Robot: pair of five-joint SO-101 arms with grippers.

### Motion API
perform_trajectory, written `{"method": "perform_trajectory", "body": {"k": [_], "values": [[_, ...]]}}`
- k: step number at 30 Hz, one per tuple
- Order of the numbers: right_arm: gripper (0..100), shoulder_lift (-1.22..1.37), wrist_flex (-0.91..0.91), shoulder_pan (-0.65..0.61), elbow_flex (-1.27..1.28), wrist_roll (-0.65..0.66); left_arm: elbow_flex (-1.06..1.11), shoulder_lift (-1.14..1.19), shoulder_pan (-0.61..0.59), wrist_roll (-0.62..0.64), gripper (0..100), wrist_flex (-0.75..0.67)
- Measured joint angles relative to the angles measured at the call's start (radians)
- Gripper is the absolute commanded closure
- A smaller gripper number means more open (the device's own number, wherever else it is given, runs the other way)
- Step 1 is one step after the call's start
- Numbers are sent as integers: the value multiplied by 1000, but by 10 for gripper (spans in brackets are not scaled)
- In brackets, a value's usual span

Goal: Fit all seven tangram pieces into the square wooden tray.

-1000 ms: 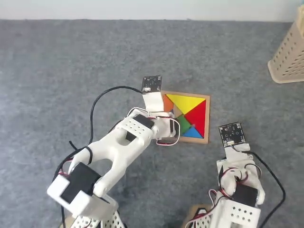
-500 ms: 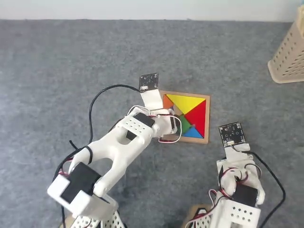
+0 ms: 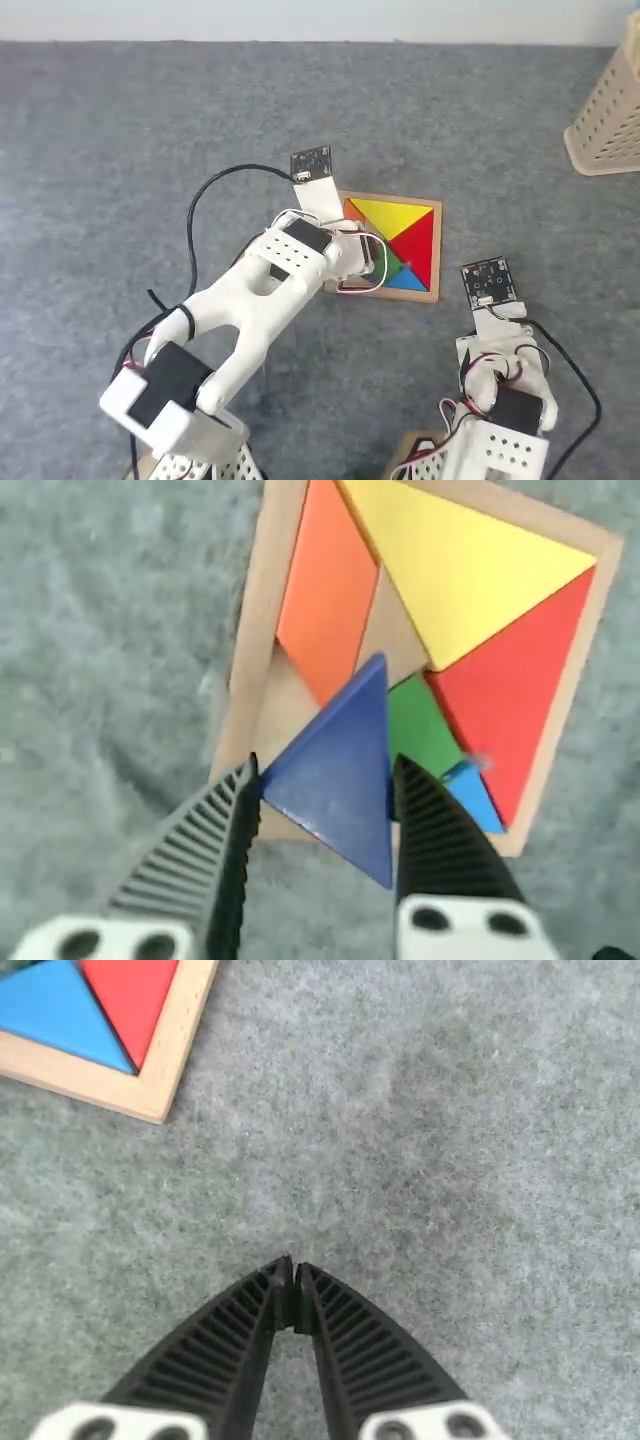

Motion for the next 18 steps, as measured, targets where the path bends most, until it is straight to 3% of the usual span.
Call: {"method": "perform_trajectory", "body": {"k": [9, 18], "values": [[991, 0, 0, 0, 0, 0, 0, 0, 0, 0, 911, 0], [991, 0, 0, 0, 0, 0, 0, 0, 6, 0, 763, 0]]}}
